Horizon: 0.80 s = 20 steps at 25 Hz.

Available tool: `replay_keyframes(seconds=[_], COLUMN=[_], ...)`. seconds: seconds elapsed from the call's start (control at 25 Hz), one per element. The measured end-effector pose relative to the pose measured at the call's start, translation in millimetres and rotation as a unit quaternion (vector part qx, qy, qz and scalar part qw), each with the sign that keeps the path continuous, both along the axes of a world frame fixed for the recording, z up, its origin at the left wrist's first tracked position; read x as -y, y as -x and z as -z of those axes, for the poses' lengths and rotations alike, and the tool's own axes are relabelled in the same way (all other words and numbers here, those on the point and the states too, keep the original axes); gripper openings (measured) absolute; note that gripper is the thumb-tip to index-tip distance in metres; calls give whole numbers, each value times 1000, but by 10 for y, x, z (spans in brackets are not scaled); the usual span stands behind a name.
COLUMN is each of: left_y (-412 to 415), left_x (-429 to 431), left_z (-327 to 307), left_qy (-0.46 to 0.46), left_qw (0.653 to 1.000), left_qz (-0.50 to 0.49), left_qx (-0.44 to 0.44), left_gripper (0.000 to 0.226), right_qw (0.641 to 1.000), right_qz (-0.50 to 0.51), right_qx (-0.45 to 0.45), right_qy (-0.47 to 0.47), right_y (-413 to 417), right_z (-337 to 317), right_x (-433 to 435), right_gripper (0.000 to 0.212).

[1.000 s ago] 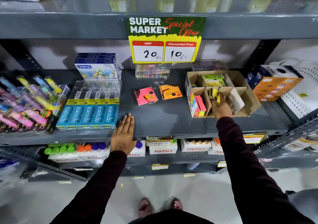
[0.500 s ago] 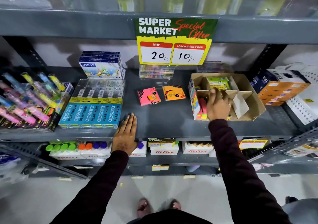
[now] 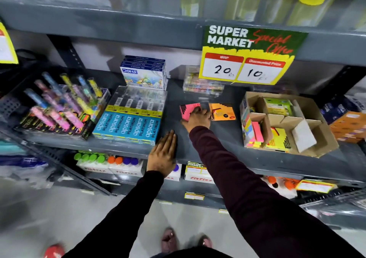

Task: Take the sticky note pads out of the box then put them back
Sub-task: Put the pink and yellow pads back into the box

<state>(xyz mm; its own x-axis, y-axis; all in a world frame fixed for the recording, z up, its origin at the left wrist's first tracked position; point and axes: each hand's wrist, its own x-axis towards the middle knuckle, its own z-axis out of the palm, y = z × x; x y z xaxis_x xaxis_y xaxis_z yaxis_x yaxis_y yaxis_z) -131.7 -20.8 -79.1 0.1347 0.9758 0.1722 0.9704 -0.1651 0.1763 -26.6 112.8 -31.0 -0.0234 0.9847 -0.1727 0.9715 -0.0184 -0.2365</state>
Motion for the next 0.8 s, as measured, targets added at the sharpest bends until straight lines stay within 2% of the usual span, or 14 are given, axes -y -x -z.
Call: replay_keyframes(seconds=[0.2,0.36,0.48,0.56,0.68,0.8], left_y=[-36,-45,-47,-49,-58,-49], left_x=[-28,-27,-33,-36,-50,-61], left_z=[-14,-6,-14,-11,10,25], left_qy=[-16,-26,-23,-15,-4,-2], left_qw=[1000,1000,1000,1000,999,998], left_qz=[5,9,8,2,0,0], left_qx=[-6,-15,-17,-24,-53,-57], left_gripper=[71,79,83,87,89,86], right_qw=[999,989,970,957,934,922], right_qz=[-10,15,67,120,229,301], right_qx=[6,-25,-69,-85,-96,-106], right_qy=[-30,-144,-225,-249,-256,-218], right_y=[-235,-622,-1091,-1486,-2085,-2441], right_z=[-107,-333,-570,-651,-617,-451], right_x=[78,341,529,658,808,815], right_gripper=[95,82,69,68,84,81])
